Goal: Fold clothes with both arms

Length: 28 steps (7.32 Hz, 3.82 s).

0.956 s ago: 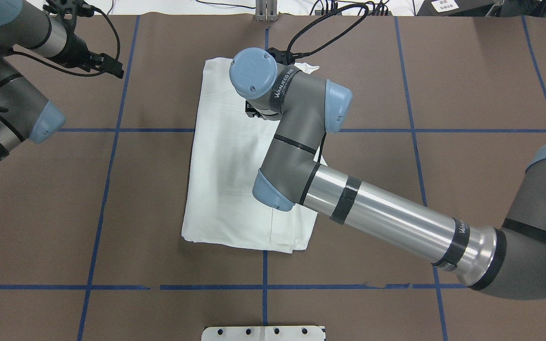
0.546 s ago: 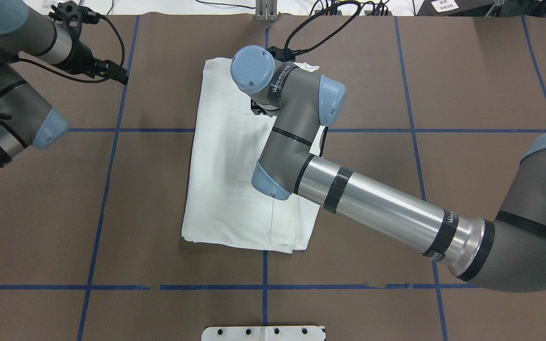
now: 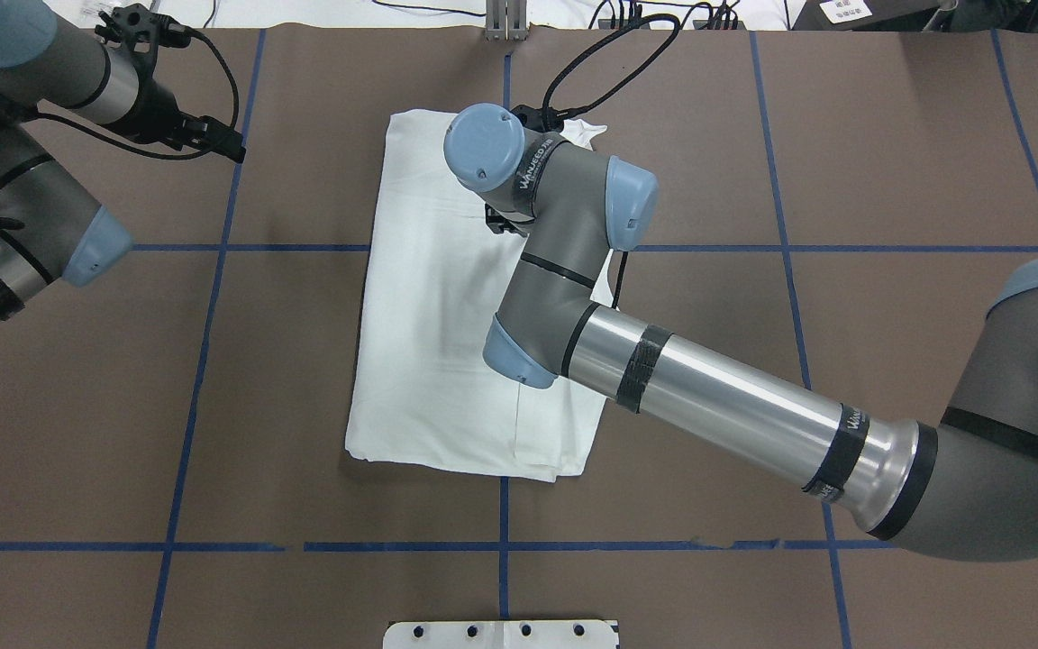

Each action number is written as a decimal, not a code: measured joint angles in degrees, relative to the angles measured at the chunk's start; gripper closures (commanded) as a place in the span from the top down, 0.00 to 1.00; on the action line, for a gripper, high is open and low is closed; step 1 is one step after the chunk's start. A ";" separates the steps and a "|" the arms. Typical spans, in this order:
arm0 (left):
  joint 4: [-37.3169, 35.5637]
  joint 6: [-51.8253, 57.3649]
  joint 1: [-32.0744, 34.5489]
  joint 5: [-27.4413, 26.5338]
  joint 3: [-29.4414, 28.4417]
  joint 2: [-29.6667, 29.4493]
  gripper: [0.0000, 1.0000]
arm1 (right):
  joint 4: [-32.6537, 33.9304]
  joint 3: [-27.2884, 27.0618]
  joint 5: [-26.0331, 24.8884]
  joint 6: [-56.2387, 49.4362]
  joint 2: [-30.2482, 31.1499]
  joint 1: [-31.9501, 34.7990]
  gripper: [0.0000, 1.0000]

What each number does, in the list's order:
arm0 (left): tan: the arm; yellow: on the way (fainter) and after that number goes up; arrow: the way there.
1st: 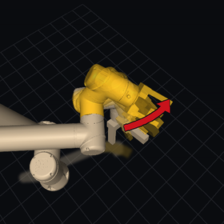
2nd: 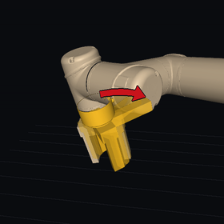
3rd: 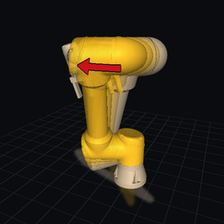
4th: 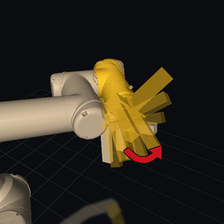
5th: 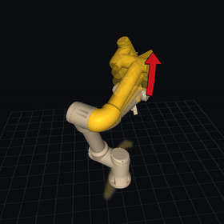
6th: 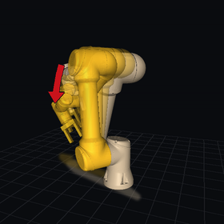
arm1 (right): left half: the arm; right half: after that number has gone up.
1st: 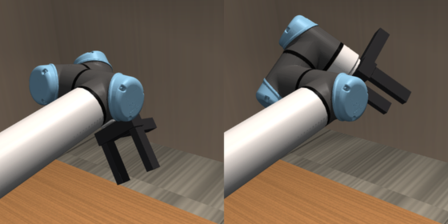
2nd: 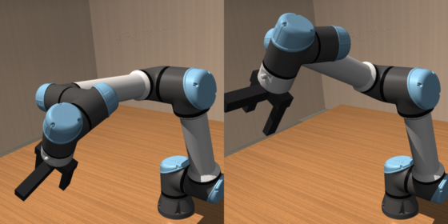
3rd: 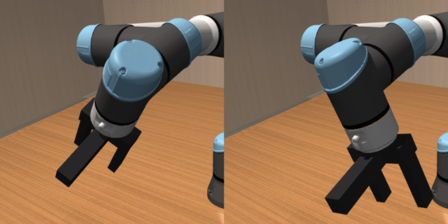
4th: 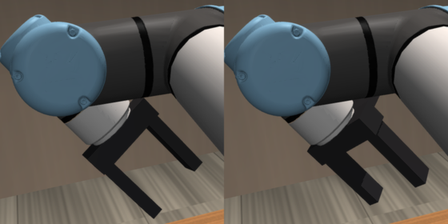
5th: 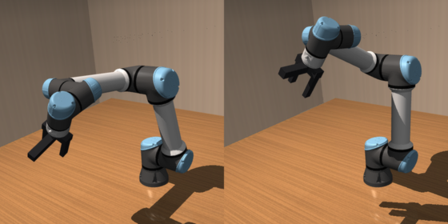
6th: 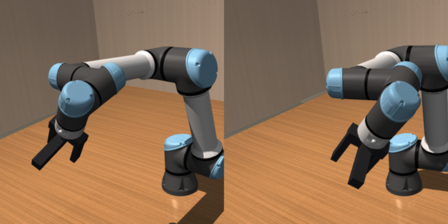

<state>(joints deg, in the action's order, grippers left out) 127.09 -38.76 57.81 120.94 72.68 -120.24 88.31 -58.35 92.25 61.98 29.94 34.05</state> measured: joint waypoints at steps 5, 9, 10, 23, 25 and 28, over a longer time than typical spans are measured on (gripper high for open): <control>0.00 0.00 -0.01 0.00 0.03 0.00 1.00 | 3.41 -0.06 -0.07 -8.02 0.14 0.46 1.00; 0.00 -0.09 0.02 0.00 0.27 0.00 1.00 | 9.59 -3.30 -0.29 -18.57 2.82 3.31 1.00; 0.00 -0.22 0.02 0.00 0.34 0.00 1.00 | 10.24 -5.27 -0.40 -21.58 5.29 4.30 1.00; -0.01 -0.55 -0.06 0.00 2.01 1.20 1.00 | 25.99 -23.30 0.72 8.87 6.14 -11.59 1.00; 0.00 -0.53 -0.06 0.00 2.02 1.23 1.00 | 26.46 -23.77 -0.12 9.16 7.02 -12.62 1.00; 0.00 -0.53 -0.06 0.00 2.03 1.23 1.00 | 26.23 -24.89 -0.22 9.29 8.05 -12.78 1.00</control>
<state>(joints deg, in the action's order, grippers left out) 127.09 -39.29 57.75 120.94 74.71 -119.01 114.54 -83.23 92.02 71.27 37.99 21.28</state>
